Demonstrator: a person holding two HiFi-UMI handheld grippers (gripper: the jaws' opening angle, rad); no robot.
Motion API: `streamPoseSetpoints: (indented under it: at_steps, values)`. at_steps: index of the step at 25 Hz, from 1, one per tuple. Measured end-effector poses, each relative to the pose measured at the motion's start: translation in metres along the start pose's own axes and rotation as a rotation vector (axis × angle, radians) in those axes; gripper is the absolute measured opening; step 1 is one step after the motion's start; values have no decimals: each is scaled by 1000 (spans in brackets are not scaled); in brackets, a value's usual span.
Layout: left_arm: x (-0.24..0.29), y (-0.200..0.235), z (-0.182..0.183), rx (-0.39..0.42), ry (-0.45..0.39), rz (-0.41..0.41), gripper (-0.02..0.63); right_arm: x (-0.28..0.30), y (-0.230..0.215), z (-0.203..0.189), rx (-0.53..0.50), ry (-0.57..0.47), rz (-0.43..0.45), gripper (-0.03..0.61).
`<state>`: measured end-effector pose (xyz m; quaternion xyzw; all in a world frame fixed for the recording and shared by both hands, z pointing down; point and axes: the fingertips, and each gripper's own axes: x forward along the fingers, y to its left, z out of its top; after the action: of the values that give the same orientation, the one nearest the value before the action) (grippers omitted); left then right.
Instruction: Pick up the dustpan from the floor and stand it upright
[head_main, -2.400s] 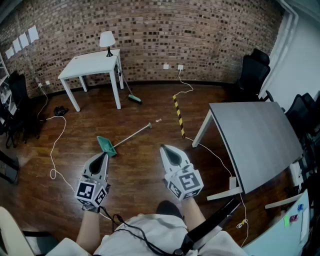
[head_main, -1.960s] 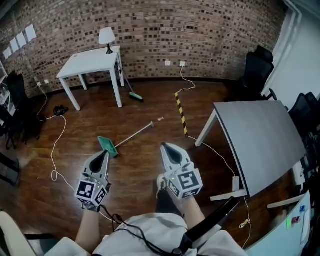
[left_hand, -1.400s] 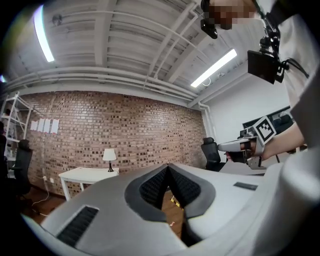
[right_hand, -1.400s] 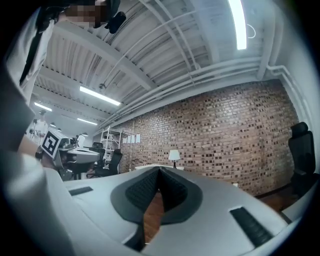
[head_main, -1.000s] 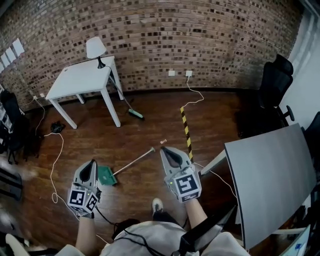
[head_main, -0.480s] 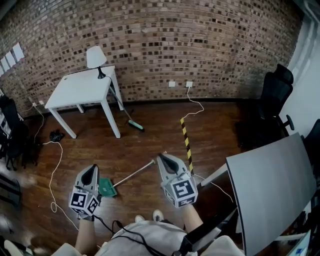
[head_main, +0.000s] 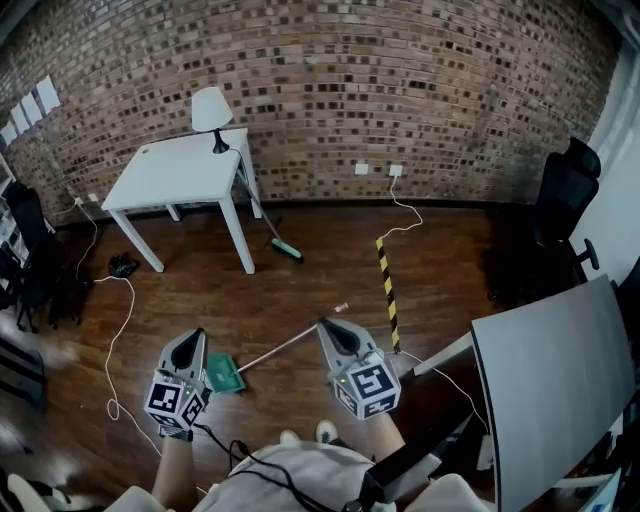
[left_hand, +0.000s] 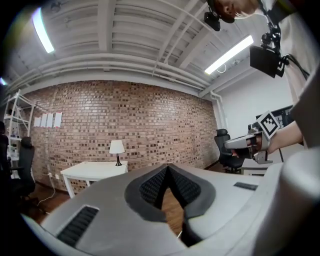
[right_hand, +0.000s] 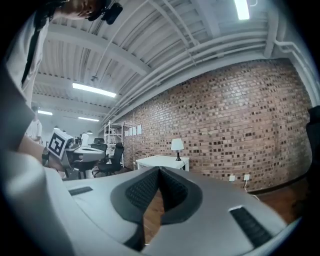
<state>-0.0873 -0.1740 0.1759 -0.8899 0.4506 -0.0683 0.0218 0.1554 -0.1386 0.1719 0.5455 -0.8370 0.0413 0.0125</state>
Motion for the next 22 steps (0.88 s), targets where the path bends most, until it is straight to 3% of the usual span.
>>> streamPoseSetpoints:
  at_steps: [3,5,6,7,8,11,15,19,22]
  values:
    - [-6,24,-19,2,54,32,0,10,-4,-10,93,-3,-35,-9]
    - [-7,33,-33,5,85,19,15,18,-10,-22,128,13,-57,26]
    - [-5,36,-42,22,106,0,34,26,-12,-29,140,31,-54,63]
    - [-1,39,-53,45,133,-24,58,36,-13,-37,160,52,-42,169]
    - [3,42,-65,69,167,-48,82,47,-14,-46,192,73,-30,215]
    - [17,51,-110,117,282,-87,115,75,-25,-84,359,122,-24,239]
    - [46,57,-167,159,410,-121,156,109,-62,-145,593,185,-80,250]
    - [84,58,-266,175,525,-201,202,151,-94,-227,638,276,-103,334]
    - [110,67,-367,195,617,-220,212,190,-112,-321,820,299,-133,360]
